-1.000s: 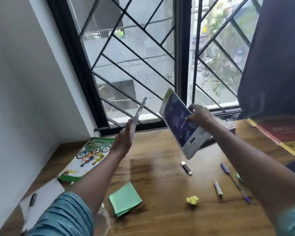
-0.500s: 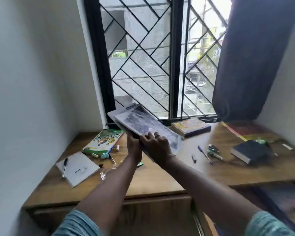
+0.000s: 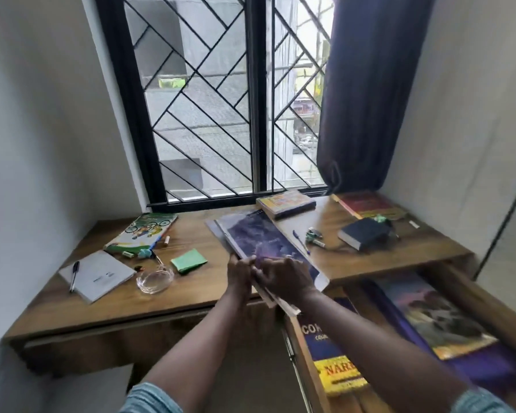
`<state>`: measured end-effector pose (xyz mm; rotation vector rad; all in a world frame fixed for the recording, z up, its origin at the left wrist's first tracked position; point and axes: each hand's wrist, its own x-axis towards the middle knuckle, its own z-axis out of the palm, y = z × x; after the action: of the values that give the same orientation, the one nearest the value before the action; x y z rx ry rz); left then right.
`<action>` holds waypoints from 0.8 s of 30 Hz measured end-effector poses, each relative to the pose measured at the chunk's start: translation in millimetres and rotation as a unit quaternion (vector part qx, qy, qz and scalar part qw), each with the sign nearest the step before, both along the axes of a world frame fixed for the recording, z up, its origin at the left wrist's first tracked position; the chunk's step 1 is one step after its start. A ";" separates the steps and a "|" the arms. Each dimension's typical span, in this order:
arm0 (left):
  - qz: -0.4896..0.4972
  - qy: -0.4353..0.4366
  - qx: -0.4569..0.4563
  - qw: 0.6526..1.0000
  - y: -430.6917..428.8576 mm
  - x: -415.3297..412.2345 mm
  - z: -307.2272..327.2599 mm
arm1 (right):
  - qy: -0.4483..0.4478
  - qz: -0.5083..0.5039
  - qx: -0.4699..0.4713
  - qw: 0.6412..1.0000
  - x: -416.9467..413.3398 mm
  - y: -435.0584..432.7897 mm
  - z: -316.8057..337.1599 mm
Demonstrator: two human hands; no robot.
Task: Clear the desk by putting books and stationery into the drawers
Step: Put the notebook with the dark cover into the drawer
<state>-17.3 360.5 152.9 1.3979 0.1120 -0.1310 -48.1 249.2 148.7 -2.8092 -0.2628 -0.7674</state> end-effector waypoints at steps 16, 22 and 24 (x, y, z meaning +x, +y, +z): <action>-0.016 0.115 -0.099 0.988 -284.0 -98.5 -89.5 | 0.348 -0.136 0.716 0.590 -111.9 -370.3 -98.9; -0.063 0.150 0.070 0.984 -353.0 -85.3 -173.0 | 0.348 -0.240 0.650 0.632 -130.9 -433.8 -141.4; -0.077 0.180 0.166 0.967 -367.8 -69.7 -203.6 | 0.339 -0.250 0.639 0.644 -129.1 -448.0 -153.9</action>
<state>-87.0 -7.3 -50.7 1.7064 0.3398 -0.5153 -177.1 -198.8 -5.2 -1.4947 0.8754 0.1624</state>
